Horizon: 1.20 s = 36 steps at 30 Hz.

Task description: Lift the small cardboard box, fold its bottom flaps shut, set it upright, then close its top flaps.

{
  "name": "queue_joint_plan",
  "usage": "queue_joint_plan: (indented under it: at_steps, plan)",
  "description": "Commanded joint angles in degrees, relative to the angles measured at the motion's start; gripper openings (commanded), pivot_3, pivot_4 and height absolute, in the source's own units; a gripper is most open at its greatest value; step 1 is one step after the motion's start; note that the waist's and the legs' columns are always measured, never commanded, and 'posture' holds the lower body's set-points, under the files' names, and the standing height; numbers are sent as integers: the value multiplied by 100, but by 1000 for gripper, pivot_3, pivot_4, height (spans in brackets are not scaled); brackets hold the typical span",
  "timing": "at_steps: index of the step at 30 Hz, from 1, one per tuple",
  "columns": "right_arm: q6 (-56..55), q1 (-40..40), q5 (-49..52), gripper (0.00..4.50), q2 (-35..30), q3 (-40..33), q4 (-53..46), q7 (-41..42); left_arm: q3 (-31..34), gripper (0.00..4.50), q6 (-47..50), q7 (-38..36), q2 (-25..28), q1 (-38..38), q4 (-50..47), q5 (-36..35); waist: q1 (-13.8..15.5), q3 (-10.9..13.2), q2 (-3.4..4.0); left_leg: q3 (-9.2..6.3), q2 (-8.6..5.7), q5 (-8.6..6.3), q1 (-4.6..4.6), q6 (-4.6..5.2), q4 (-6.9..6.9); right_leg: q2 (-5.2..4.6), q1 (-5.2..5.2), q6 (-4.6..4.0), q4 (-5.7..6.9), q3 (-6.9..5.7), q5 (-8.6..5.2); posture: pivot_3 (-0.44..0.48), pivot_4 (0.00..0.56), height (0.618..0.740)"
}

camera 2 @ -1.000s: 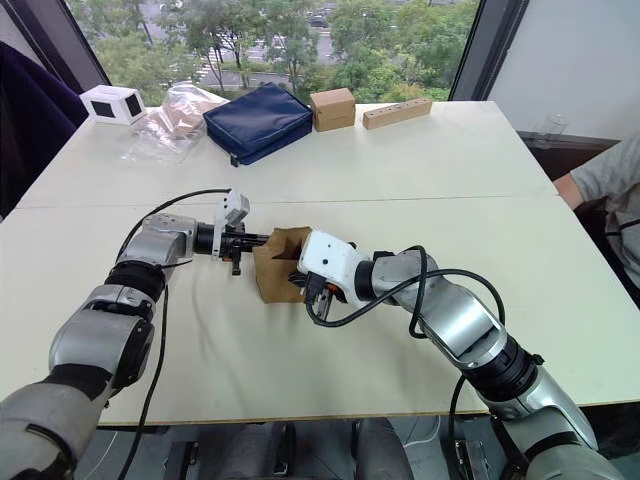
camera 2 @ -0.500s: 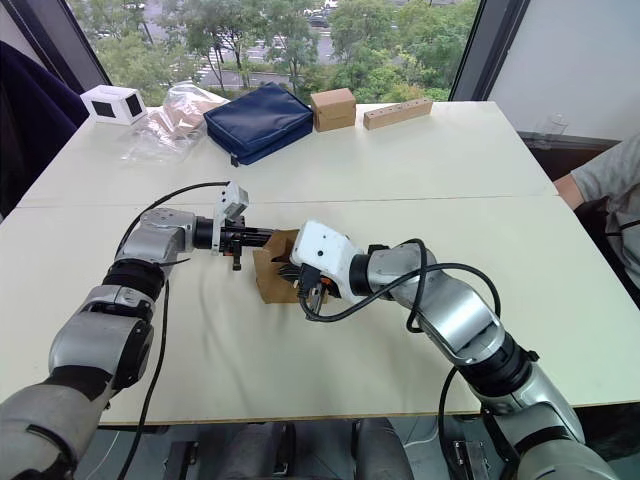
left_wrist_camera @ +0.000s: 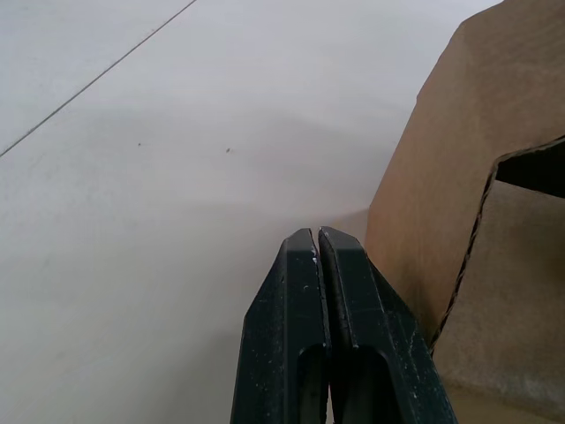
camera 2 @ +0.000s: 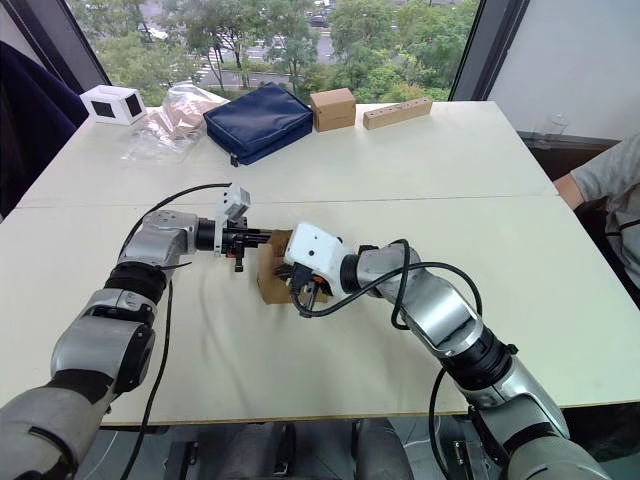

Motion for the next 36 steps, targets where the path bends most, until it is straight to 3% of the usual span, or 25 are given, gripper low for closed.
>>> queue_joint_plan:
  at_steps: [1,10,14,17,26,31,36]
  plan:
    - [19,-43,21,0,131,-135,159,-43,128,63,3,24,41,29,-227,-135,-4,0,0,0,0,0,0,0,0,0,0,0,0,0,0,0,150,740]
    - [-198,-69,-34,0,420,-174,563,-77,210,63,243,179,268,369,-734,-260,-17,-1,1,0,1,0,0,0,-1,1,-3,0,2,0,0,0,150,740]
    - [-325,-45,-12,0,395,-226,634,8,537,63,405,678,646,542,-1198,-357,-18,-1,1,0,2,0,0,-1,-1,0,-2,0,2,1,0,0,150,740]
    - [-447,-75,-21,0,354,-280,690,80,740,63,927,806,888,757,-2132,-631,-22,-1,1,0,5,0,0,-1,-1,1,-6,0,4,2,0,0,150,740]
    - [-675,-62,-10,0,378,-386,853,231,1147,63,3826,1059,1983,2629,-6595,-2294,-22,-1,2,3,29,0,0,-1,-5,-5,-5,0,3,11,0,0,150,740]
    - [-739,-52,-24,0,443,-378,920,256,1113,63,4141,1500,2008,3099,-7216,-2527,8,-1,3,1,32,2,3,-6,-4,-3,2,0,1,6,0,0,150,740]
    - [-767,-44,-33,0,538,-324,949,259,862,63,4006,1859,1791,3237,-7141,-2473,-1,-1,3,3,32,3,3,-6,-4,-1,1,-1,0,6,0,0,150,740]
